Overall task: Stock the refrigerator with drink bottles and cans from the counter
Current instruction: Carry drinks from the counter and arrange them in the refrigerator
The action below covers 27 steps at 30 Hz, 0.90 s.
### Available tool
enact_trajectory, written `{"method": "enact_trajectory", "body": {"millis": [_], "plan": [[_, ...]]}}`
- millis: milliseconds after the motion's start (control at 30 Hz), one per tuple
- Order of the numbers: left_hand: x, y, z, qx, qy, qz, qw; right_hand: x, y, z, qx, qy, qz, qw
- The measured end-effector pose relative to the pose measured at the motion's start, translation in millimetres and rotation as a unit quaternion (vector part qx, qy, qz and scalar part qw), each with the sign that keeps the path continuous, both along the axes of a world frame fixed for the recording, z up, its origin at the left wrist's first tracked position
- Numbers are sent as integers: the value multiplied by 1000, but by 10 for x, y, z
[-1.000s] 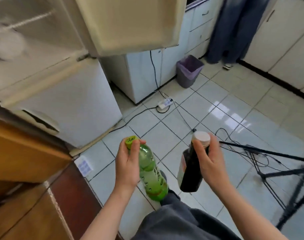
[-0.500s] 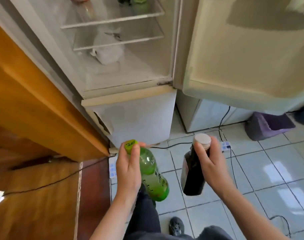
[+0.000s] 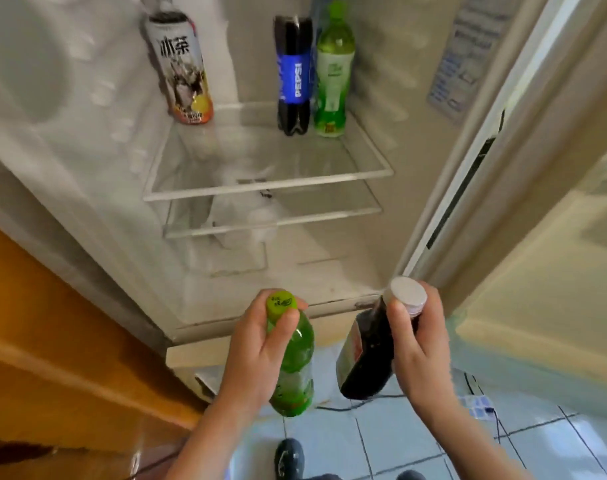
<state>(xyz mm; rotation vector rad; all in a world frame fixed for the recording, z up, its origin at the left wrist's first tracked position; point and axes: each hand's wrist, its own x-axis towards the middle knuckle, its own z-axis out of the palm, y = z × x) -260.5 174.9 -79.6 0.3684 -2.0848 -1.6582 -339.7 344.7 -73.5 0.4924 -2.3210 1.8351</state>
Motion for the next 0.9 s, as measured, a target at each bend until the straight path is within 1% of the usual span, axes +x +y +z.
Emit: {"method": "enact_trajectory", "body": {"millis": [200,300,400,500,600,733,800,900], "plan": [[-760,-514,609,-21,66,6,998,-662,-465,583,-29,90,9,995],[-1049,-613,944,-1,107,11,994,-982,-639,867,-64,131,6,989],[-1280,-625,1278,-8,143,24,989,-1264,-779,1134,-87,176,5,980],[-1472,-660,1583,-20,205,39,978,-1533,-938,1364,-106,211,1,972],[-1717,-771,1785,-36,261,71,962,-1785,-1121,1509,-126,216,-1,968],[-2116,-956,1882,-50,279,114,952,-2079,-1323,1555,-139,208,3,968],[-2312,-1041,1849,-68,284,114,949,-2218,-1412,1540,-143,197,2,970],[-2560,-1145,1753,-66,271,119,953,-2402,-1525,1498,-131,180,4,975]]}}
